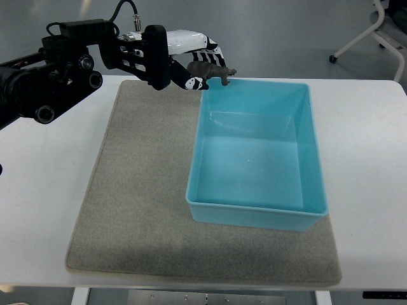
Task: Place brown hippo in blue box with left hand
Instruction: 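Lift the hippo and carry it with the left hand over the blue box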
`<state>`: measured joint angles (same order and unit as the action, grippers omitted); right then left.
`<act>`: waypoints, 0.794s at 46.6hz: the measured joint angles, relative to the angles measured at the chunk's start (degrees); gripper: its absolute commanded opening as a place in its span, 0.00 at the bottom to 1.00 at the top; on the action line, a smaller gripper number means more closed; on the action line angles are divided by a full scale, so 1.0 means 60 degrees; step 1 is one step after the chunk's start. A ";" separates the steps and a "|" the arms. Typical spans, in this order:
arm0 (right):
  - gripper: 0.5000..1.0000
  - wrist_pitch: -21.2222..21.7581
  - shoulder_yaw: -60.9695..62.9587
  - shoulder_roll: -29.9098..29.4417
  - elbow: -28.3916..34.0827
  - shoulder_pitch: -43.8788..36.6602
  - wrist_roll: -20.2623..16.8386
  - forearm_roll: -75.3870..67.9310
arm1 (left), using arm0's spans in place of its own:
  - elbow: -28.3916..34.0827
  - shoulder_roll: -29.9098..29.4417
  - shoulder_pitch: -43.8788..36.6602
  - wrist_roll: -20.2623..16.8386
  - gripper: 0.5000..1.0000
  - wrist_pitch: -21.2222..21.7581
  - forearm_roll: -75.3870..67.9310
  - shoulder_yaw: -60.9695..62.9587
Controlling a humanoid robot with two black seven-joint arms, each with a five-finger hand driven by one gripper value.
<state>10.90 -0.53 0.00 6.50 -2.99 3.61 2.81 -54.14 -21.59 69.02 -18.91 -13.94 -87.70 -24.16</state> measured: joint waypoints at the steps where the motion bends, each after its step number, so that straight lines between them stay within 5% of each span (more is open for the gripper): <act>1: 0.87 0.0000 -0.0001 0.0000 0.0000 0.0000 -0.0001 0.0000 | -0.0089 -0.0002 -0.0017 0.0000 0.00 -0.0001 0.0000 0.0000; 37: 0.87 0.0000 0.0000 0.0000 0.0000 0.0001 -0.0001 0.0000 | -0.0823 0.0669 -0.0418 -0.0013 0.00 -0.0150 0.0152 0.0159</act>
<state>10.90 -0.53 0.00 6.50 -2.98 3.60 2.81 -59.08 -17.58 66.52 -18.99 -14.84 -86.79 -23.20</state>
